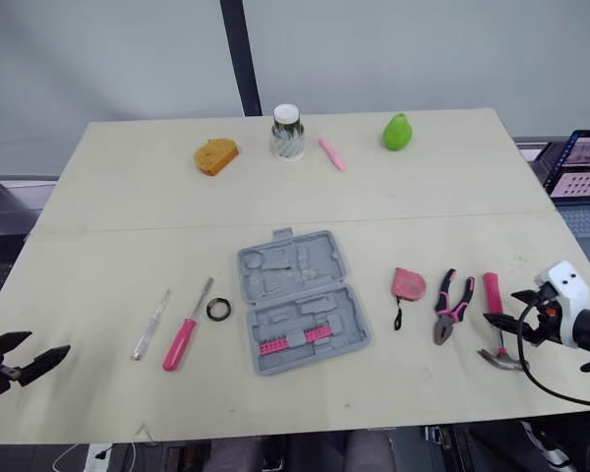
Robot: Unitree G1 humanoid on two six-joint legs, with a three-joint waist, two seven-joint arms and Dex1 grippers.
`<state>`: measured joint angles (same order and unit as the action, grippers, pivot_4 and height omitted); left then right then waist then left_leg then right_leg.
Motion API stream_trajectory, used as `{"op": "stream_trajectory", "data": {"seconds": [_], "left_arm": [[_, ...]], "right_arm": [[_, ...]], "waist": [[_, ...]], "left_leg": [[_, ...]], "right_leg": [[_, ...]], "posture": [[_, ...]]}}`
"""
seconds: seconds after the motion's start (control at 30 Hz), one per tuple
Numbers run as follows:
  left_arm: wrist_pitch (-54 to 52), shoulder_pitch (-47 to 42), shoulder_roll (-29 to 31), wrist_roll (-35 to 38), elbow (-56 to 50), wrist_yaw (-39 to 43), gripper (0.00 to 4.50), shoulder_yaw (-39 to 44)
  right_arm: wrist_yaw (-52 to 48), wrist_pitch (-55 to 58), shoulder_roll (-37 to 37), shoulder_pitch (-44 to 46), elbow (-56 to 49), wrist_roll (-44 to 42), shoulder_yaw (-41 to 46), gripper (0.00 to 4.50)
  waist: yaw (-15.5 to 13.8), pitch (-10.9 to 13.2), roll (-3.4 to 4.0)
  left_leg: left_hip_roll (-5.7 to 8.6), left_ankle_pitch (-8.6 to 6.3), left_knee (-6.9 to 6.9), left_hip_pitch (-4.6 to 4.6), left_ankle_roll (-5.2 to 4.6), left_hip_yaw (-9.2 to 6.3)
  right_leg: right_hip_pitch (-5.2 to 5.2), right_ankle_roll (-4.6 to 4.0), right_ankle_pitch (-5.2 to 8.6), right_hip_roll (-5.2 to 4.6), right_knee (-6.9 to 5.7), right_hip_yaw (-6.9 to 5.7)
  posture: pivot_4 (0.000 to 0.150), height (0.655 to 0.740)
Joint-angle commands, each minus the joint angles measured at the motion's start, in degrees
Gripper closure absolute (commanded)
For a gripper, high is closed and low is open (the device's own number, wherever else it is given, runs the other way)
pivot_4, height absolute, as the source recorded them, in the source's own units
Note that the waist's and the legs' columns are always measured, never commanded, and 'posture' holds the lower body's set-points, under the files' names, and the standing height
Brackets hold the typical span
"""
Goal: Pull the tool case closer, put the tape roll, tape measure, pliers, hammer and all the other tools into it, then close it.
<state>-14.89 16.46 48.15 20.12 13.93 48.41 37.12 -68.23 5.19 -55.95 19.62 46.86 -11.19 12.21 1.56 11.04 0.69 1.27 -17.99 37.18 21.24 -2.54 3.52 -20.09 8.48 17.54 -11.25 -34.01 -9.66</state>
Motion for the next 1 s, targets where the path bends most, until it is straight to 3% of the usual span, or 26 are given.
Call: {"op": "stream_trajectory", "data": {"seconds": [0.03,1.0], "left_arm": [[0.3,-0.4,0.9,0.5,-0.7,0.3,0.02,1.0],[-2.6,0.5,0.4,1.0,-3.9,0.2,0.02,1.4]], "right_arm": [[-0.3,-0.2,-0.8,0.0,-0.6,-0.4,0.9,0.0],[0.8,0.1,-1.0,0.1,-1.5,-1.0,1.5,0.0]], "waist": [[0.0,0.0,0.0],[0.0,0.0,0.0]], "left_leg": [[0.0,0.0,0.0,0.0,0.0,0.01],[-0.06,0.02,0.01,0.03,-0.04,0.33]], "right_leg": [[0.0,0.0,0.0,0.0,0.0,0.01],[-0.33,0.0,0.0,0.04,-0.22,0.39]], "posture": [[0.15,0.74],[0.15,0.74]]}}
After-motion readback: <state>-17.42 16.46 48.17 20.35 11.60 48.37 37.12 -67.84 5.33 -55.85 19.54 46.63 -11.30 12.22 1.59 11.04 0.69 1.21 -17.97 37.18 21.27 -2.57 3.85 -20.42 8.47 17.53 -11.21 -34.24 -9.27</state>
